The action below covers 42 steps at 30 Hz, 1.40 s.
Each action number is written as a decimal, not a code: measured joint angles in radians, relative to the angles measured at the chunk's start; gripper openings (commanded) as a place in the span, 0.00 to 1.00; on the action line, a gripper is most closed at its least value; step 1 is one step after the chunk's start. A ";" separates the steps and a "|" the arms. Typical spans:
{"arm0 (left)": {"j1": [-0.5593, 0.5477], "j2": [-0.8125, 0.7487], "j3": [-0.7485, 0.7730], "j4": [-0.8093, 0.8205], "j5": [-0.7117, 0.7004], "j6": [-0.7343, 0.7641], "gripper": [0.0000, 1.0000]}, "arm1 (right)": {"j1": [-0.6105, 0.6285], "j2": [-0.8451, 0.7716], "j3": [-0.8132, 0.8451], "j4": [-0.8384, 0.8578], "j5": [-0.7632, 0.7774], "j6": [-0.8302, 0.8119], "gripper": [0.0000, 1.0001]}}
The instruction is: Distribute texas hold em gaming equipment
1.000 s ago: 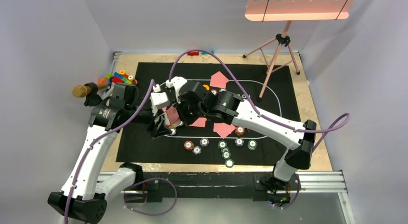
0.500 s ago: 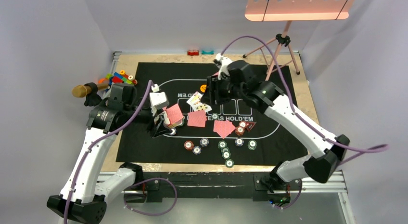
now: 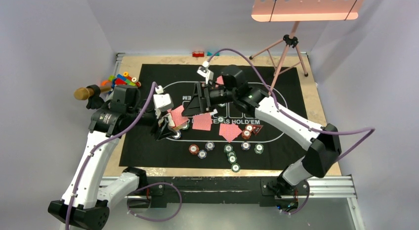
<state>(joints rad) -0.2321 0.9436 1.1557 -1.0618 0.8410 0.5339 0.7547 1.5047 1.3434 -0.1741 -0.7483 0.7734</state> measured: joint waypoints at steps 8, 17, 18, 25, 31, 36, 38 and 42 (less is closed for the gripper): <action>0.000 0.012 0.000 0.016 -0.010 -0.003 0.22 | 0.078 0.113 0.058 0.057 -0.050 0.060 0.79; 0.000 0.042 0.004 0.037 -0.023 -0.018 0.34 | 0.111 0.192 0.078 0.164 -0.066 0.163 0.22; 0.000 0.041 0.006 0.037 -0.023 -0.018 0.37 | 0.111 0.195 0.076 0.169 -0.065 0.174 0.14; 0.000 0.026 0.017 0.044 -0.039 -0.014 0.88 | 0.105 0.204 0.072 0.191 -0.074 0.244 0.01; 0.000 0.014 0.069 0.001 -0.033 -0.008 1.00 | 0.101 0.204 0.043 0.210 -0.080 0.246 0.00; 0.000 0.000 0.160 -0.025 -0.030 -0.024 1.00 | 0.080 0.203 0.012 0.206 -0.081 0.243 0.00; 0.000 -0.003 0.198 -0.025 -0.031 -0.039 1.00 | 0.072 0.203 0.008 0.201 -0.081 0.238 0.01; 0.000 -0.011 0.222 -0.017 -0.059 -0.058 1.00 | 0.061 0.201 -0.001 0.196 -0.081 0.227 0.02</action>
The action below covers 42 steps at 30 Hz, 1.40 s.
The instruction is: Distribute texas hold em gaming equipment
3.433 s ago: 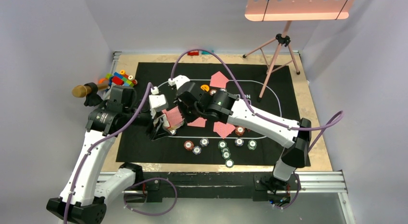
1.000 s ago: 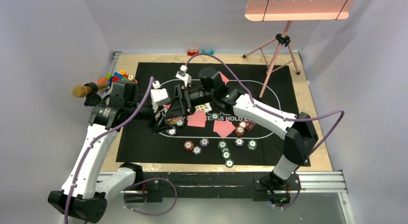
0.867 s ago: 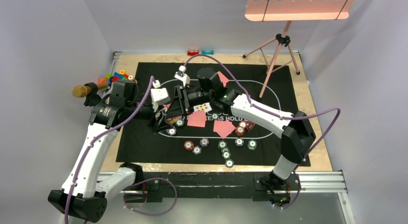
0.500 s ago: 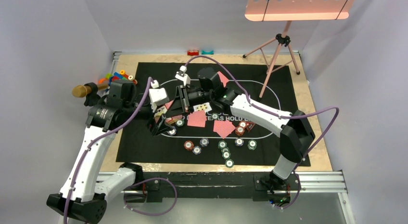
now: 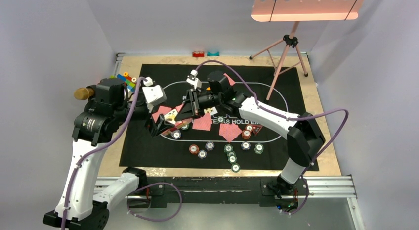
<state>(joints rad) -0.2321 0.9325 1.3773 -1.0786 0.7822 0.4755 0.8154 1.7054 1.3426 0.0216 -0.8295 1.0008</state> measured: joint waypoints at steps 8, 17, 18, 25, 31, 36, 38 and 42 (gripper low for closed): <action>0.005 -0.006 -0.107 0.024 -0.174 -0.011 0.97 | -0.003 -0.036 -0.038 -0.008 -0.005 -0.015 0.03; 0.082 0.025 -0.108 0.074 -0.287 -0.096 1.00 | 0.001 0.038 0.002 -0.134 -0.025 -0.211 0.08; 0.089 0.027 -0.114 0.087 -0.306 -0.116 1.00 | 0.004 0.075 0.022 -0.160 -0.023 -0.250 0.09; 0.120 -0.011 -0.193 0.175 -0.500 -0.245 1.00 | 0.055 0.348 0.115 -0.343 0.051 -0.476 0.20; 0.121 -0.022 -0.216 0.205 -0.592 -0.305 1.00 | 0.095 0.456 0.184 -0.370 0.034 -0.538 0.27; 0.121 -0.014 -0.235 0.223 -0.617 -0.320 0.99 | 0.108 0.457 0.193 -0.342 0.041 -0.553 0.45; 0.121 -0.010 -0.246 0.235 -0.623 -0.323 1.00 | 0.109 0.457 0.193 -0.339 0.049 -0.554 0.50; 0.121 -0.009 -0.275 0.254 -0.628 -0.327 0.99 | 0.109 0.457 0.192 -0.341 0.082 -0.557 0.54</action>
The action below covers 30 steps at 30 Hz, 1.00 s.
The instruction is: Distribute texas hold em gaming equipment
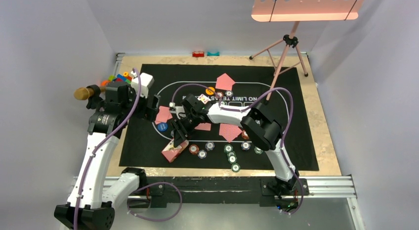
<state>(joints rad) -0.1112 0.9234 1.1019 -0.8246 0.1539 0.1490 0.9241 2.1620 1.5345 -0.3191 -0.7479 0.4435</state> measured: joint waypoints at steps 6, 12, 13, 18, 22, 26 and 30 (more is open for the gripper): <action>0.001 0.000 -0.022 0.015 -0.002 0.000 0.92 | 0.000 -0.007 -0.002 -0.043 0.098 -0.016 0.60; 0.006 0.000 -0.048 0.038 -0.010 0.003 0.75 | 0.001 -0.130 -0.026 -0.154 0.270 -0.047 0.61; 0.006 0.000 -0.053 0.040 -0.010 0.003 0.72 | 0.001 -0.161 -0.030 -0.168 0.290 -0.051 0.61; 0.007 -0.003 -0.089 0.056 -0.012 0.018 0.51 | 0.001 -0.367 -0.090 -0.190 0.367 -0.063 0.61; 0.008 -0.012 -0.119 0.062 -0.013 0.019 0.51 | 0.001 -0.516 -0.142 -0.203 0.454 -0.064 0.62; 0.012 -0.028 -0.148 0.076 -0.013 0.018 0.97 | -0.036 -0.673 -0.243 -0.199 0.597 -0.055 0.62; 0.019 -0.029 -0.169 0.111 -0.015 0.000 1.00 | -0.217 -0.872 -0.396 -0.162 0.731 -0.017 0.62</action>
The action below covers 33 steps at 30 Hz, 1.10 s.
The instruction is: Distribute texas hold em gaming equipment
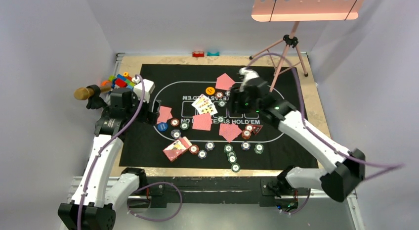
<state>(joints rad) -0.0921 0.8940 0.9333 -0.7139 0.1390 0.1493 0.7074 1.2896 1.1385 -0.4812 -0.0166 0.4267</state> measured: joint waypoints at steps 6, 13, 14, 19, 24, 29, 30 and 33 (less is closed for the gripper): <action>0.037 0.002 -0.016 0.050 -0.009 -0.016 1.00 | -0.196 -0.225 -0.133 0.091 0.274 0.040 0.73; 0.163 0.032 -0.063 0.140 0.055 -0.027 1.00 | -0.351 -0.260 -0.308 0.230 0.520 0.027 0.83; 0.180 0.048 -0.075 0.158 0.060 -0.027 1.00 | -0.356 -0.256 -0.342 0.254 0.554 0.022 0.83; 0.210 0.126 -0.150 0.259 0.086 -0.028 1.00 | -0.384 -0.235 -0.505 0.417 0.689 -0.023 0.87; 0.212 0.145 -0.275 0.449 0.110 -0.042 1.00 | -0.421 -0.237 -0.770 0.850 0.769 -0.193 0.91; 0.212 0.229 -0.317 0.644 0.122 -0.062 1.00 | -0.455 -0.099 -0.824 1.164 0.814 -0.294 0.93; 0.212 0.249 -0.320 0.680 0.123 -0.064 1.00 | -0.461 -0.070 -0.822 1.212 0.819 -0.302 0.94; 0.214 0.278 -0.346 0.788 0.127 -0.071 1.00 | -0.470 0.017 -0.799 1.327 0.831 -0.329 0.95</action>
<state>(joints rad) 0.1215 1.1725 0.5873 0.0738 0.2657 0.0780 0.2375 1.3064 0.3393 0.8455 0.8143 0.0975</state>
